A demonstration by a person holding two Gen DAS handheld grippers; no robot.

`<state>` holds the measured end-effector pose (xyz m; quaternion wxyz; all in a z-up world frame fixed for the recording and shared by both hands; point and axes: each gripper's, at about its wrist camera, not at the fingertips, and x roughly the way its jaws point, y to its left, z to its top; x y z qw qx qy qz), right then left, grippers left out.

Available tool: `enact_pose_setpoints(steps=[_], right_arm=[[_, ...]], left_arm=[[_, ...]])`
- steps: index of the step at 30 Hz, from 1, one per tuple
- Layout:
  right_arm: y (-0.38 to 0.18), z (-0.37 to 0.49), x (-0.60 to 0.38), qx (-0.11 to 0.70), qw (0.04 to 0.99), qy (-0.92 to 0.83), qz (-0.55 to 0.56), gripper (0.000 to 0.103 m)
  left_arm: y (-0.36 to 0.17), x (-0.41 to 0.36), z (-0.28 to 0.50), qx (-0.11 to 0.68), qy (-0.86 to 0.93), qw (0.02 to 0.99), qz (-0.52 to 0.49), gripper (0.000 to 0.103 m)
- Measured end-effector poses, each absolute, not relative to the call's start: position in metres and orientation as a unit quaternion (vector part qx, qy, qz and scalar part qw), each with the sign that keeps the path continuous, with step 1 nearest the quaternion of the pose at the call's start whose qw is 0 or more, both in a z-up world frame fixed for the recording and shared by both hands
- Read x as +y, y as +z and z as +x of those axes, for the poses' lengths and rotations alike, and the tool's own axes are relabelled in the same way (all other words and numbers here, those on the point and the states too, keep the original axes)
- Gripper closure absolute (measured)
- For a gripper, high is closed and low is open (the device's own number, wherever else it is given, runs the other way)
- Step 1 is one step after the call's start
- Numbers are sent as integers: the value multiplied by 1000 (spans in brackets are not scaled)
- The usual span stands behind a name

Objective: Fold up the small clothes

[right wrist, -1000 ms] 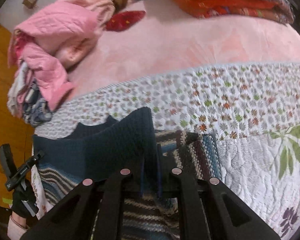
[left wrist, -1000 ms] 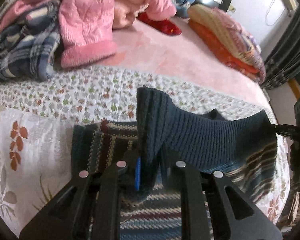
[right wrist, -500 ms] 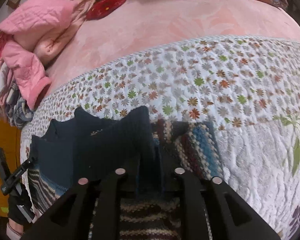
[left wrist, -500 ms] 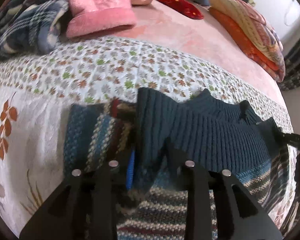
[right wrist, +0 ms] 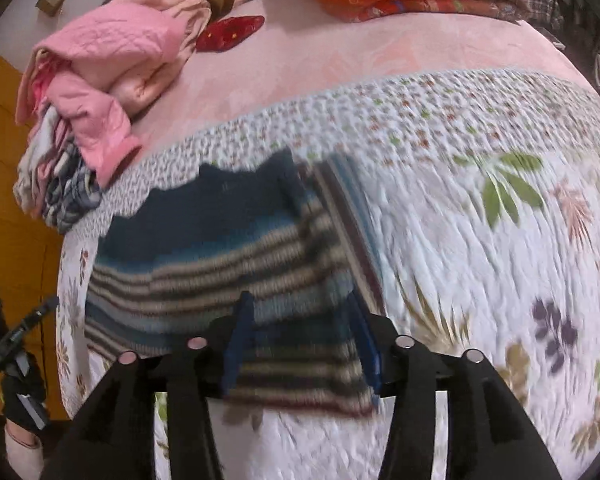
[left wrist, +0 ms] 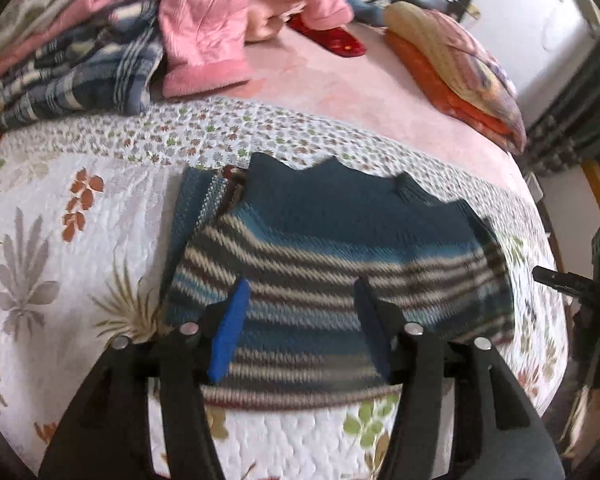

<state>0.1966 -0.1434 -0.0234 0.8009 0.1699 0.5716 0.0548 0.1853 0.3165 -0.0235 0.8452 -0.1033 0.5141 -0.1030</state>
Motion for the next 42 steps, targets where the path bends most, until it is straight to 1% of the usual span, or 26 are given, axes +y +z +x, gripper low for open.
enact_pose_setpoints(steps=[3, 6, 11, 12, 14, 16, 19, 23, 29, 33, 36, 38, 39, 40, 41, 42], right_arm=[[-35, 177, -145, 582, 787, 58, 195, 53], [-51, 166, -143, 601, 779, 43, 176, 53], [-81, 165, -142, 625, 764, 26, 157, 54], [-87, 165, -145, 630, 758, 27, 168, 57], [-94, 165, -147, 636, 749, 36, 184, 81], [-94, 164, -149, 635, 747, 44, 192, 87], [-82, 165, -155, 625, 749, 64, 210, 90], [-76, 165, -159, 633, 748, 57, 194, 91], [-104, 165, -155, 677, 721, 31, 142, 91], [-109, 168, -152, 682, 719, 26, 129, 91], [-110, 171, -152, 681, 720, 29, 132, 88], [-105, 173, -154, 672, 725, 34, 144, 77], [-100, 173, -156, 666, 730, 36, 151, 75], [-94, 172, -159, 657, 737, 39, 156, 71], [-88, 172, -163, 646, 745, 42, 163, 61], [-81, 173, -166, 633, 753, 43, 173, 56]], left_arm=[[-30, 312, 174, 520, -107, 840, -115, 42], [-51, 309, 173, 539, -102, 826, -130, 42], [-80, 305, 175, 557, -94, 820, -92, 42], [-88, 306, 176, 561, -90, 818, -92, 42], [-100, 308, 177, 571, -86, 811, -92, 42], [-110, 308, 178, 580, -83, 806, -87, 42], [-121, 306, 179, 591, -81, 800, -70, 42], [-131, 309, 179, 596, -76, 797, -67, 42], [-133, 308, 179, 596, -75, 797, -65, 42], [-133, 307, 179, 597, -73, 796, -70, 41], [-129, 308, 180, 592, -74, 799, -78, 41], [-123, 310, 183, 583, -79, 804, -88, 41], [-118, 309, 184, 576, -81, 808, -93, 41], [-114, 309, 185, 569, -84, 812, -98, 41], [-108, 309, 186, 559, -88, 818, -106, 40], [-104, 308, 187, 551, -90, 822, -115, 39]])
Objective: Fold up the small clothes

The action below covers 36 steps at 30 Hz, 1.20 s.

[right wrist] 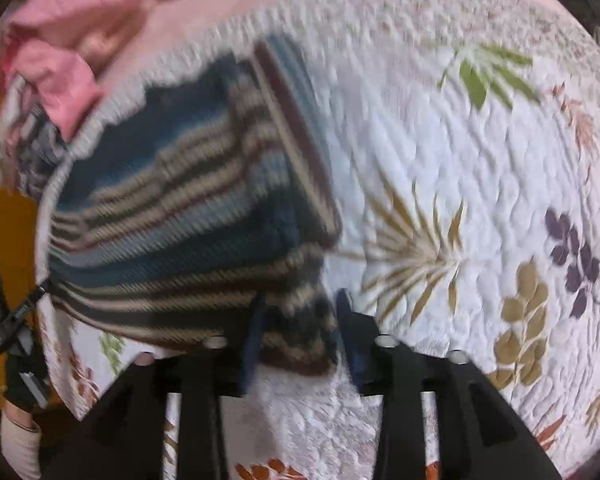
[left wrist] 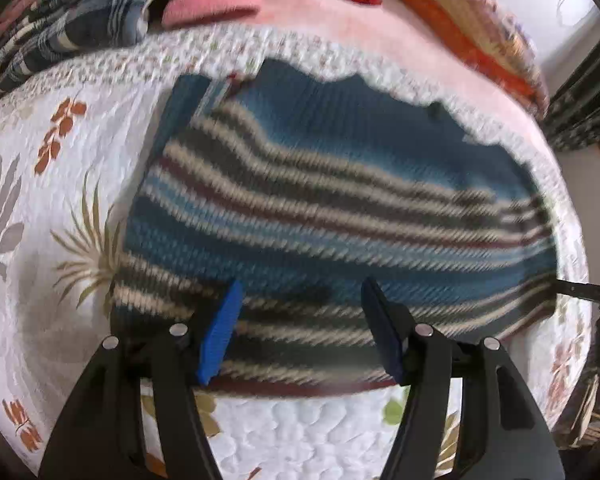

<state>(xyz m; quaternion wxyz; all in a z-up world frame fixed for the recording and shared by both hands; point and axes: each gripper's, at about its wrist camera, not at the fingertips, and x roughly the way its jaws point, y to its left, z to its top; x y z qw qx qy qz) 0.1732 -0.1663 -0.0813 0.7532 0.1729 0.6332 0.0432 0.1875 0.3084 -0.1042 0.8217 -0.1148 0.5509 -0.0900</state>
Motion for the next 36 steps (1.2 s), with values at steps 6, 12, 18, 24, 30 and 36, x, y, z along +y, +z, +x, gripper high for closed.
enact_pose_setpoints(steps=[6, 12, 18, 24, 30, 36], right_arm=[[-81, 188, -184, 600, 770, 38, 216, 41], [-107, 197, -182, 611, 750, 56, 248, 40], [-122, 204, -175, 621, 743, 57, 245, 38], [-118, 204, -173, 605, 743, 82, 272, 64], [-96, 208, -173, 580, 756, 109, 283, 69], [-109, 201, -178, 596, 746, 88, 282, 69]], left_arm=[[-97, 303, 195, 535, -100, 825, -155, 38], [-111, 298, 202, 546, -98, 820, -144, 38], [-122, 301, 209, 551, -90, 816, -148, 37], [-124, 299, 210, 552, -92, 818, -128, 37], [-123, 302, 211, 554, -93, 816, -136, 37], [-125, 299, 210, 556, -97, 816, -124, 37]])
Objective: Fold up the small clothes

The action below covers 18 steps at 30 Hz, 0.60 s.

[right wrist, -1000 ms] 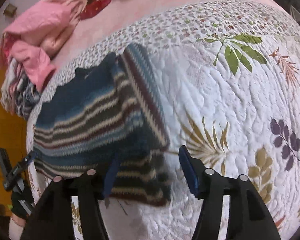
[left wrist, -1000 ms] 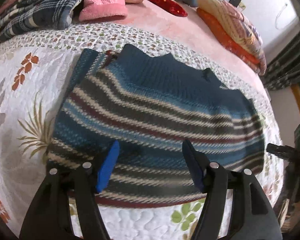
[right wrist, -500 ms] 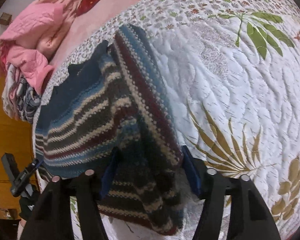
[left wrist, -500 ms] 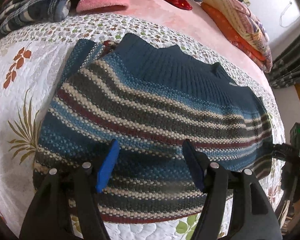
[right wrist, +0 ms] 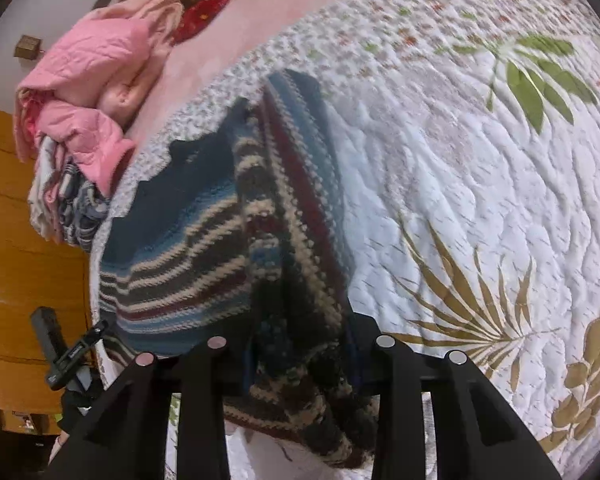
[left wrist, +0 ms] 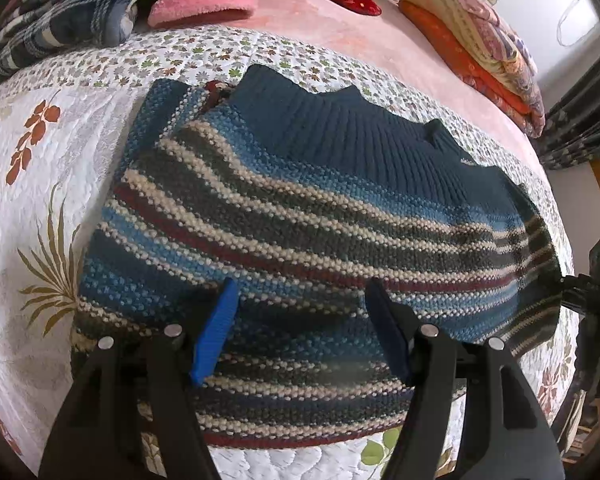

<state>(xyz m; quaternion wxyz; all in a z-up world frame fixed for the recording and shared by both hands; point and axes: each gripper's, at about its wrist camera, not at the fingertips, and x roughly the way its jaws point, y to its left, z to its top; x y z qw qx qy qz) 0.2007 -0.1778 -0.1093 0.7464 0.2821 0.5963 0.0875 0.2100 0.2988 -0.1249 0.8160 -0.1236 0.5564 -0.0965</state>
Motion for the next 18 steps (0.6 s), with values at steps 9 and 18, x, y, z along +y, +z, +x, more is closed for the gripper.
enact_pose_setpoints(steps=[9, 18], right_arm=[[-121, 197, -176, 604, 744, 70, 277, 68], [-124, 199, -172, 605, 743, 58, 280, 68]], left_arm=[[-131, 299, 212, 559, -98, 816, -114, 37], [-133, 298, 214, 559, -100, 815, -113, 34]])
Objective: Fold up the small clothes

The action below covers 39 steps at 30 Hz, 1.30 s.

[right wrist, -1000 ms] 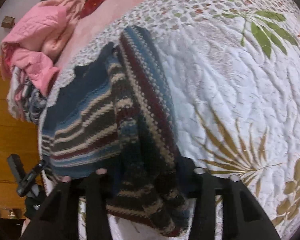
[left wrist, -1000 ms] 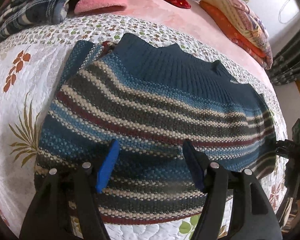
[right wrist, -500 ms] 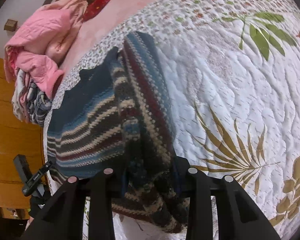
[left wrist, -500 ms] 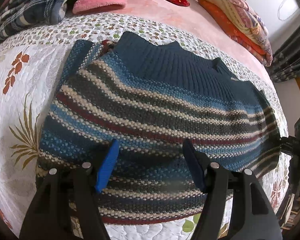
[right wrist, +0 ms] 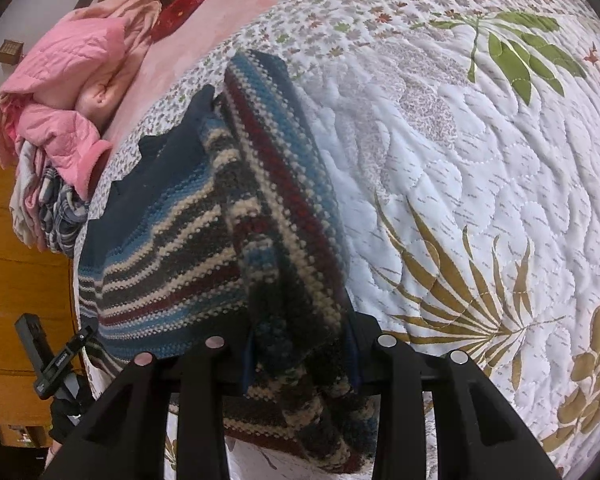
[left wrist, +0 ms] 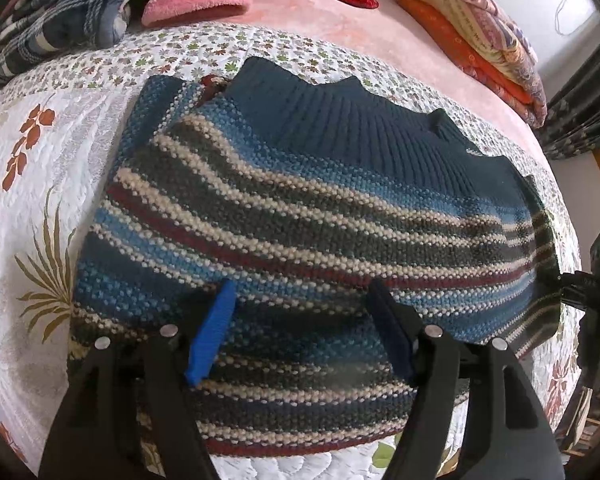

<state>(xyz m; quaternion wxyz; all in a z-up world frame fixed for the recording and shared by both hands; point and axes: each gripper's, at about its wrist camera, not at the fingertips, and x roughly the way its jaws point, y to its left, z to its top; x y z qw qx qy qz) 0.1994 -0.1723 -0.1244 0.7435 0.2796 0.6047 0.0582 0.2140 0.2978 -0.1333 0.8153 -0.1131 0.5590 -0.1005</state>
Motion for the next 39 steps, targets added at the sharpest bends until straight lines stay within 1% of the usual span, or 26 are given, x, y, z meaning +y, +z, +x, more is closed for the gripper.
enact_pose_setpoints(steps=[4, 11, 16, 24, 29, 32, 39], right_arm=[[-119, 203, -170, 605, 741, 55, 286, 68], [-77, 206, -143, 593, 752, 72, 278, 71], [-38, 211, -85, 582, 777, 107, 214, 72], [-12, 213, 15, 585, 790, 161, 88, 72], [-13, 211, 54, 591, 786, 178, 38, 72], [-26, 210, 73, 601, 779, 179, 11, 72], [-47, 206, 96, 613, 771, 173, -19, 72]], left_arm=[[-130, 299, 215, 561, -102, 813, -117, 33], [-115, 314, 218, 552, -93, 815, -151, 32], [-104, 324, 216, 542, -95, 819, -162, 32], [-97, 339, 215, 534, -92, 821, -181, 32], [-94, 347, 214, 531, -90, 820, -195, 32], [-91, 349, 214, 527, -90, 821, -200, 32], [-88, 350, 215, 524, -96, 819, -213, 32]])
